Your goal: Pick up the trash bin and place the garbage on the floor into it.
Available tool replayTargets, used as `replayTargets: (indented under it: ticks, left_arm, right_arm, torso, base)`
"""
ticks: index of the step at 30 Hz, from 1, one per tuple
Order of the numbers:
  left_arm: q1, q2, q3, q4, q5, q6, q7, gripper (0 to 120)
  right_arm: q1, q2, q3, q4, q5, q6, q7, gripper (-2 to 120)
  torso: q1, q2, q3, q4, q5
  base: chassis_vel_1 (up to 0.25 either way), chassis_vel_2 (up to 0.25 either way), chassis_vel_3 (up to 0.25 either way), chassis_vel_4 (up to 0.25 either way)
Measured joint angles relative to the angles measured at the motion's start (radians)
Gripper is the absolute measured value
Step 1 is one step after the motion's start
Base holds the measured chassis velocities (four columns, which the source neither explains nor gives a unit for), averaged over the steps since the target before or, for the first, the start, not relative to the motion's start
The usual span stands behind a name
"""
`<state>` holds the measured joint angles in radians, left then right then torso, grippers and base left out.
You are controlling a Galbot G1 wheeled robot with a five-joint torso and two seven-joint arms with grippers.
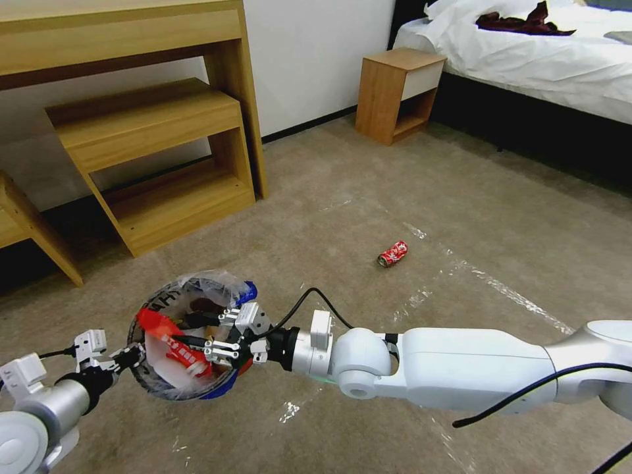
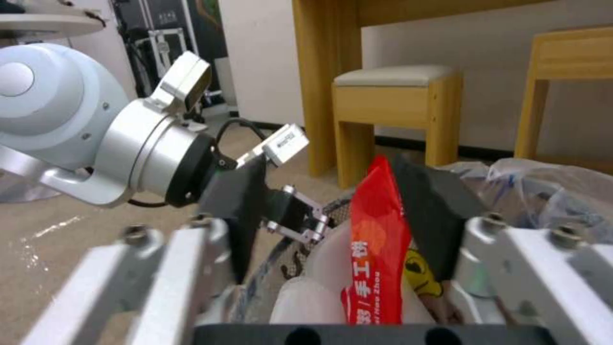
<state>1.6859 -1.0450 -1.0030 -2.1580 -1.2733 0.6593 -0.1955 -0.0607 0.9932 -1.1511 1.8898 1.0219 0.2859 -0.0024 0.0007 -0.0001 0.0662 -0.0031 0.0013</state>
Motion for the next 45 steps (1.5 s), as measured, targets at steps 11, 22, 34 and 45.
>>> replayTargets:
  ticks: [11, 22, 34, 45]
  left_arm:
    - [0.001, -0.005, 0.002, 0.000, 0.003, -0.001, 0.002, 0]
    - [-0.001, -0.013, 0.004, 0.012, 0.016, -0.003, 0.007, 0]
    - [0.000, -0.022, -0.009, 0.017, 0.051, -0.014, 0.031, 0]
    - [0.008, -0.032, -0.017, 0.014, 0.080, -0.017, 0.046, 0]
  right_arm:
    - [-0.003, -0.002, 0.000, 0.002, -0.004, 0.000, -0.002, 95]
    - [-0.027, -0.014, 0.074, 0.014, 0.010, 0.000, 0.003, 100]
    - [-0.140, -0.047, 0.501, -0.002, 0.064, -0.027, 0.018, 100]
    - [-0.272, -0.073, 0.826, 0.043, 0.088, -0.036, 0.046, 100]
  torso:
    - [0.000, 0.000, 0.000, 0.0000, 0.0000]
    - [0.000, 0.000, 0.000, 0.0000, 0.0000]
    - [0.000, 0.000, 0.000, -0.0001, 0.0000]
    - [0.000, 0.000, 0.000, 0.0002, 0.0001]
  base:
    - [0.000, 0.000, 0.000, 0.000]
    - [0.000, 0.000, 0.000, 0.000]
    - [0.000, 0.000, 0.000, 0.000]
    - [0.000, 0.000, 0.000, 0.000]
